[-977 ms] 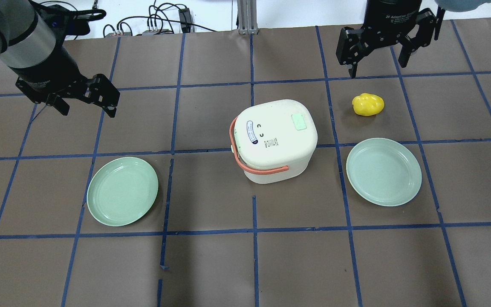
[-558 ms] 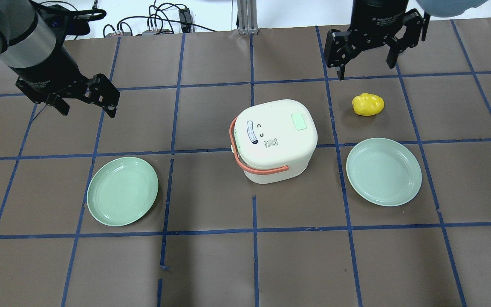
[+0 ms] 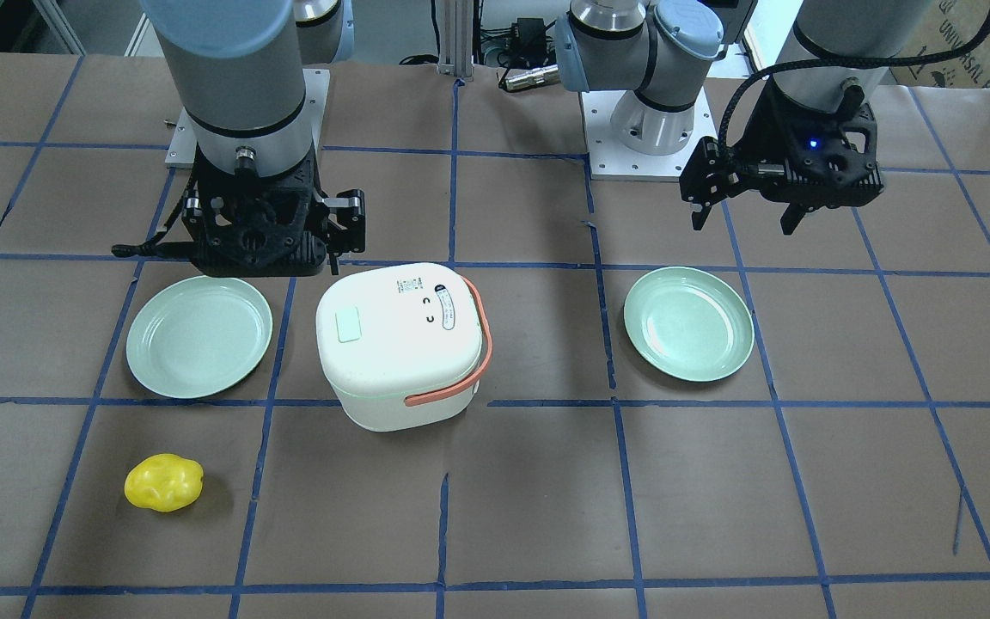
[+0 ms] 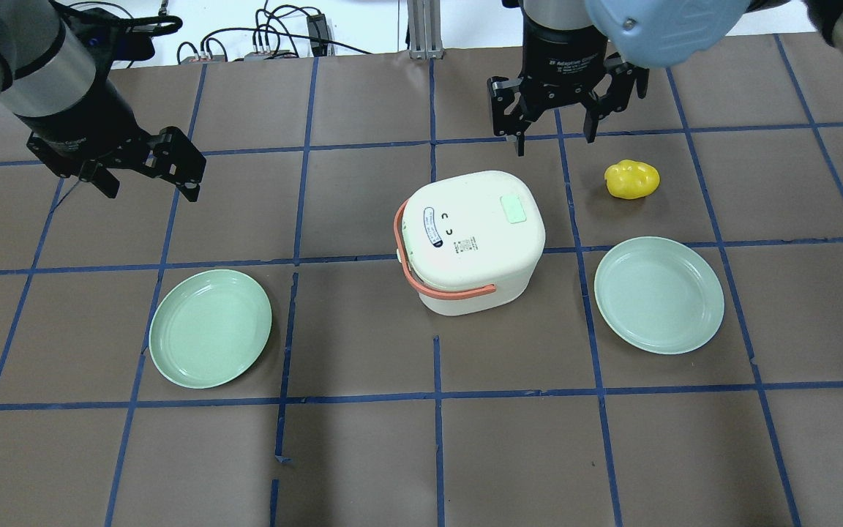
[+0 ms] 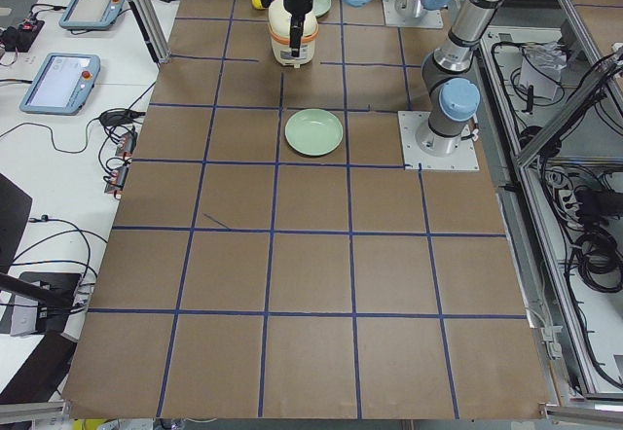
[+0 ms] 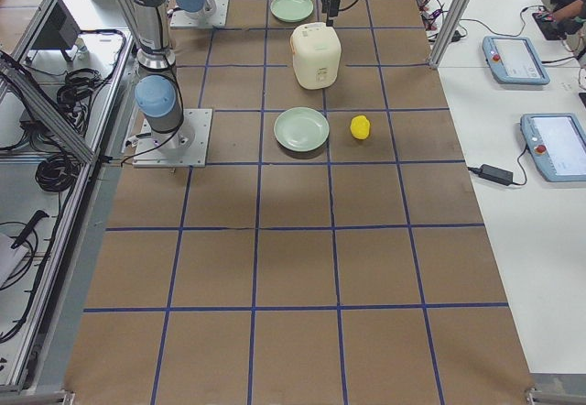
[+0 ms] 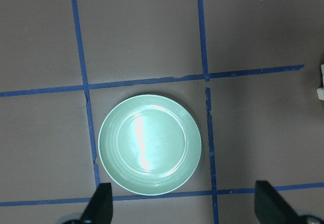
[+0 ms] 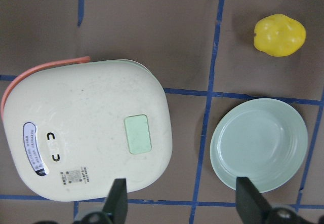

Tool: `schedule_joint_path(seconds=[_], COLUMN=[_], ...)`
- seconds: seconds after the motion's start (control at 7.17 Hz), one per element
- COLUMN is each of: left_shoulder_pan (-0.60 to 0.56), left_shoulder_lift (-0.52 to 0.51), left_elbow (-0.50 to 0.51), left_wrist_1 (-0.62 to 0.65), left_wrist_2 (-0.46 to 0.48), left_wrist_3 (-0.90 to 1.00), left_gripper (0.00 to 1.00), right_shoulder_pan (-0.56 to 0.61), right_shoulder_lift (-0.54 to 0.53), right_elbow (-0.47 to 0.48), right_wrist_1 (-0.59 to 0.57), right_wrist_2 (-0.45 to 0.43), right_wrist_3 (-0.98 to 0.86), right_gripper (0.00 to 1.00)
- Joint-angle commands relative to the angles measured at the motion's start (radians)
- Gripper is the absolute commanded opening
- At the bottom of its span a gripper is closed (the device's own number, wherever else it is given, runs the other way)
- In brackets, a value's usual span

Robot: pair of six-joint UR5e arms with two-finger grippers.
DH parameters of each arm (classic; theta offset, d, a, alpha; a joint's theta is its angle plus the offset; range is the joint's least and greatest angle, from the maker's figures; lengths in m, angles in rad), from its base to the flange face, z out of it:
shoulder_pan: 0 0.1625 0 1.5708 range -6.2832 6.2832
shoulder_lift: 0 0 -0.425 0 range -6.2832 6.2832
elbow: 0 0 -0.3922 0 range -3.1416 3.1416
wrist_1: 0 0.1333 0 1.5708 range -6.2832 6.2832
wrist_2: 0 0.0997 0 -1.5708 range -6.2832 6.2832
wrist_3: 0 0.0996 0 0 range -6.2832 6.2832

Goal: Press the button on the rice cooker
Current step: 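Move the right gripper over the green button on the rice cooker lid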

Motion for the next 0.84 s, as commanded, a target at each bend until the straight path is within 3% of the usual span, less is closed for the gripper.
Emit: schedule_joint_path(seconds=[0.0,0.14,0.7], left_shoulder_pan=[0.000,0.000,0.000], left_shoulder_lift=[0.000,0.000,0.000], left_elbow=[0.000,0.000,0.000], left_wrist_1=[0.000,0.000,0.000], left_wrist_2=[0.000,0.000,0.000], left_wrist_3=[0.000,0.000,0.000], left_gripper=[1.00,1.00,1.00], right_shoulder_pan=[0.002,0.000,-0.004], right_shoulder_lift=[0.062,0.082,0.090], right_elbow=[0.001,0.000,0.037], right_wrist_1=[-0.005,-0.007,-0.010], right_wrist_2=[0.070,0.070,0.069], right_wrist_3=[-0.009,-0.013,-0.010], right_gripper=[0.12,0.08,0.08])
